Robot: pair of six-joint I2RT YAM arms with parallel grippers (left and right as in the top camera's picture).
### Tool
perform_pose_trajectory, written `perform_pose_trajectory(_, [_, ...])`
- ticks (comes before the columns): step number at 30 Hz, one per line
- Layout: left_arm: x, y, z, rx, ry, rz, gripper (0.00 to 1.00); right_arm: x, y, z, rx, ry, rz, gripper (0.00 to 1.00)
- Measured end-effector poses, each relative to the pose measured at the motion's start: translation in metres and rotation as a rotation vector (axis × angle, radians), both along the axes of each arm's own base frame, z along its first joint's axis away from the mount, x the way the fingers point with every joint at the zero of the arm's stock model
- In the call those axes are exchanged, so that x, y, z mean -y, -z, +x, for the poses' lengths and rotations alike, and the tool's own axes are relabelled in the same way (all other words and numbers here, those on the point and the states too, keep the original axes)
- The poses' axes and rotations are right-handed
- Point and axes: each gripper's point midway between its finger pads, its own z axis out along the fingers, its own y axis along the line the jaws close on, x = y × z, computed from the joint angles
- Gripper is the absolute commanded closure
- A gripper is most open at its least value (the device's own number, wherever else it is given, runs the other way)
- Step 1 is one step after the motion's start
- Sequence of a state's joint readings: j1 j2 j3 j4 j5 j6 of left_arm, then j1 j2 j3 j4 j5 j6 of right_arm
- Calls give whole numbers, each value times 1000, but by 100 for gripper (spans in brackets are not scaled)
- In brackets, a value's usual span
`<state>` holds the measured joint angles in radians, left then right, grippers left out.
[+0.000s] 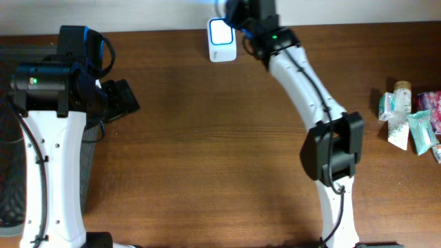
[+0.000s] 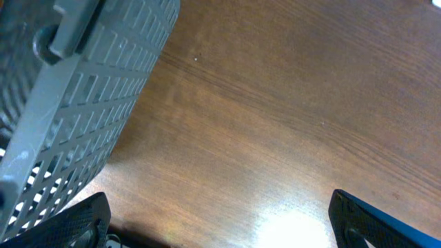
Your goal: Scan the item barcode
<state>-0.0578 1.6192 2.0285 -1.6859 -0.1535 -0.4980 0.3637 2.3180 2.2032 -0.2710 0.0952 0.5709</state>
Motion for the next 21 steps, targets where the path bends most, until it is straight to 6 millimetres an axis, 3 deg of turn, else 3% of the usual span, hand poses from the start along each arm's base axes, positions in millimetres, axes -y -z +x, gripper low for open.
perform_pose_trajectory(3, [0, 0, 0, 0, 0, 0, 1, -17, 6, 12, 79, 7, -11, 38])
perform_pose_trajectory(8, [0, 0, 0, -1, 0, 0, 1, -18, 77, 37, 78, 39, -31, 40])
perform_pose_trajectory(10, [0, 0, 0, -1, 0, 0, 1, -18, 94, 39, 56, 40, -41, 40])
perform_pose_trajectory(16, [0, 0, 0, -2, 0, 0, 1, -7, 87, 39, 50, 48, -67, 40])
perform_pose_trajectory(17, [0, 0, 0, -2, 0, 0, 1, 2, 83, 37, 31, 55, -75, 40])
perform_pose_trajectory(21, [0, 0, 0, 2, 0, 0, 1, 72, 43, 15, -100, 152, -107, 36])
